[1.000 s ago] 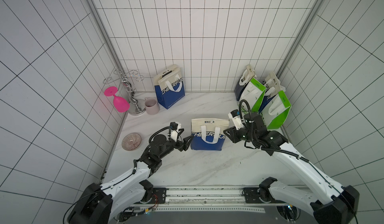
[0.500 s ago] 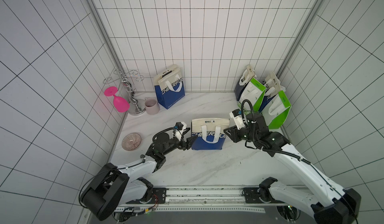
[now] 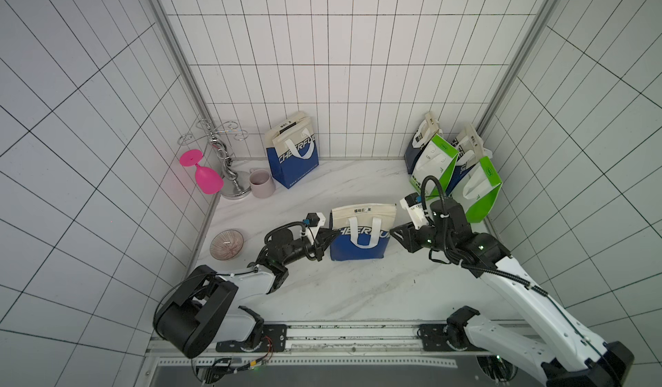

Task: Open the takeout bag
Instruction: Move the takeout bag to the center of the board.

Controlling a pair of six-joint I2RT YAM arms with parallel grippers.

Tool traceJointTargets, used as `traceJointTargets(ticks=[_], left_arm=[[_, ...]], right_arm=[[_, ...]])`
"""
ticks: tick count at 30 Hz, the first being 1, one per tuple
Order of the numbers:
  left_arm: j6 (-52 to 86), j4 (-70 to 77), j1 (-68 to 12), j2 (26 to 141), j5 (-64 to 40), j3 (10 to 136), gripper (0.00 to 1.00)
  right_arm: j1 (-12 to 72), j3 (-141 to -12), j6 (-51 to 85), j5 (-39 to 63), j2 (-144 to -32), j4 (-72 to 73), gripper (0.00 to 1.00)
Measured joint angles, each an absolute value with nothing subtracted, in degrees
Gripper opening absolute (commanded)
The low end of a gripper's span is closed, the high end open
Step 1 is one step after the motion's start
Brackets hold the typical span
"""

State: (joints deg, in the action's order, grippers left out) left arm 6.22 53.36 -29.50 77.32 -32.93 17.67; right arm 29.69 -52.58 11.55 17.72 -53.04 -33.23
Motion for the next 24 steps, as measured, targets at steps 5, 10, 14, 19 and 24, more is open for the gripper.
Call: traceJointTargets(ticks=[5, 10, 14, 19, 24], left_arm=[[8.16, 56.53, -30.11, 79.53, -33.26, 17.65, 0.0], [9.93, 58.04, -30.46, 79.18, -31.66, 16.51, 0.0], [10.79, 58.13, -31.29, 78.11, -30.46, 15.7, 0.0], [11.44, 58.02, -31.73, 77.76, -29.63, 15.62, 0.0], [11.62, 57.87, -32.1, 77.62, -29.41, 15.62, 0.0]], right_arm=[[34.22, -52.64, 8.08, 15.35, -48.84, -33.41, 0.27], [42.17, -52.62, 0.36, 9.39, -47.94, -27.9, 0.28], [51.11, -52.56, -10.02, 1.69, -50.52, -17.98, 0.29], [61.14, -52.53, -28.73, -7.42, -57.89, -4.25, 0.29], [64.93, -52.49, -42.15, -14.63, -65.34, 3.6, 0.3]])
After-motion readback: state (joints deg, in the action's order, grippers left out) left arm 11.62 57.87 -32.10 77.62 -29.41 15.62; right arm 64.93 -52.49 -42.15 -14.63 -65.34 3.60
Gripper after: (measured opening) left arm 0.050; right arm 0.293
